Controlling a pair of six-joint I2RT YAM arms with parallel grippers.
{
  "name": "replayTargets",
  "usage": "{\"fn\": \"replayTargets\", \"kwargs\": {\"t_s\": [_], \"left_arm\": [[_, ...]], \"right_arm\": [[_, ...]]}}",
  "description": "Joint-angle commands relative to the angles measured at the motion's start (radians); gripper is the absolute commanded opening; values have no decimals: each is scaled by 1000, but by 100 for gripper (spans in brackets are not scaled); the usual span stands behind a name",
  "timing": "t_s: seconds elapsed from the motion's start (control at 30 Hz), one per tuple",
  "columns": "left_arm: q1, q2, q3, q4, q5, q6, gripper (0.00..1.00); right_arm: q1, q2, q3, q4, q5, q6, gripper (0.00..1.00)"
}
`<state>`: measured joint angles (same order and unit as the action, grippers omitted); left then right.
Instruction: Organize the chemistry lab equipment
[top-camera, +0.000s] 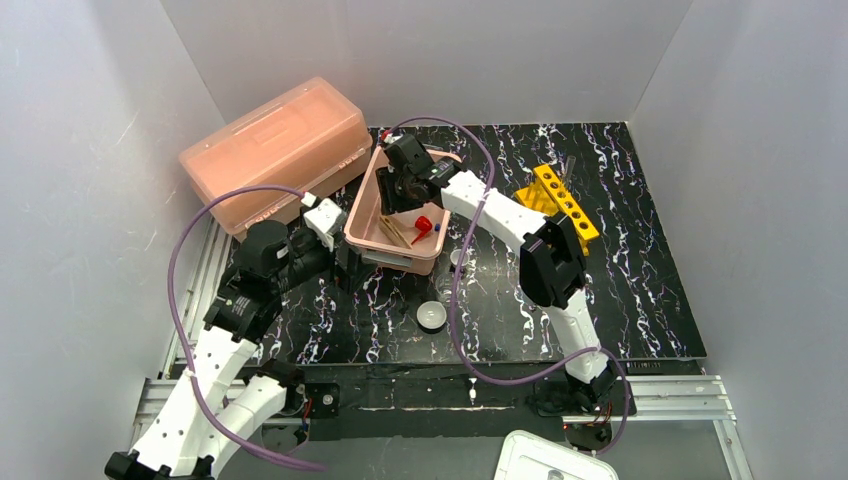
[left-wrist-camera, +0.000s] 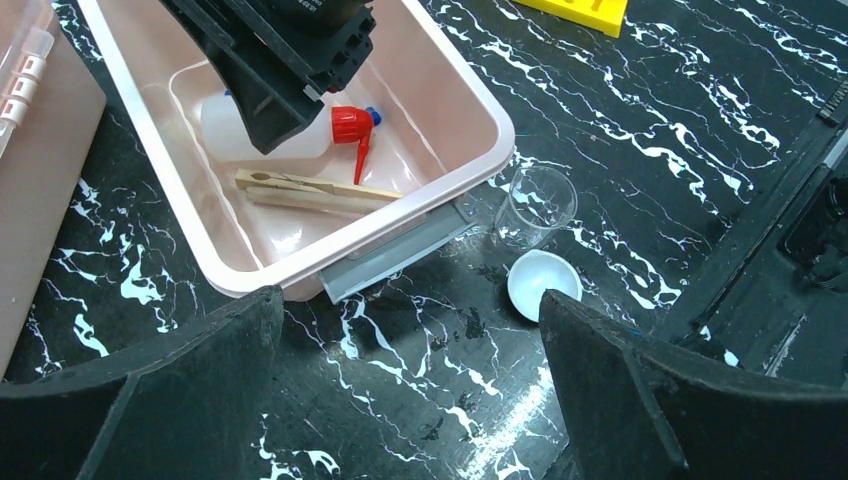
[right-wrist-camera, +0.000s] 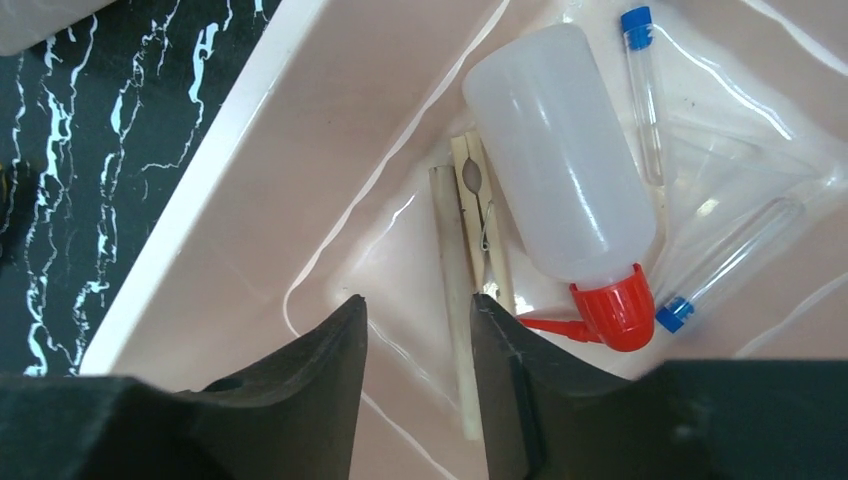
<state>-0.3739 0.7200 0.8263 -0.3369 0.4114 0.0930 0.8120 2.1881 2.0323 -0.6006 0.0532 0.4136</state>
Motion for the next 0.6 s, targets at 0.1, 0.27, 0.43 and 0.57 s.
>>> {"fn": "replayTargets", "kwargs": {"t_s": [0.1,0.27,0.43,0.57], "left_arm": [[8,19,34,-31,5,-25,99],[9,32,43,-85,-11,-13,99],[9,18,37,-96,-36,13,99],[10,12,33,-115,-9,16,99]], "right_arm": [[-3,-202,25,-49,75,-34,58],[-4,-524,-298,-5,137,-41,59],[-12,-788,-669,-19,192,-4,58],[-31,-905,-908,16,187,82,54]]}}
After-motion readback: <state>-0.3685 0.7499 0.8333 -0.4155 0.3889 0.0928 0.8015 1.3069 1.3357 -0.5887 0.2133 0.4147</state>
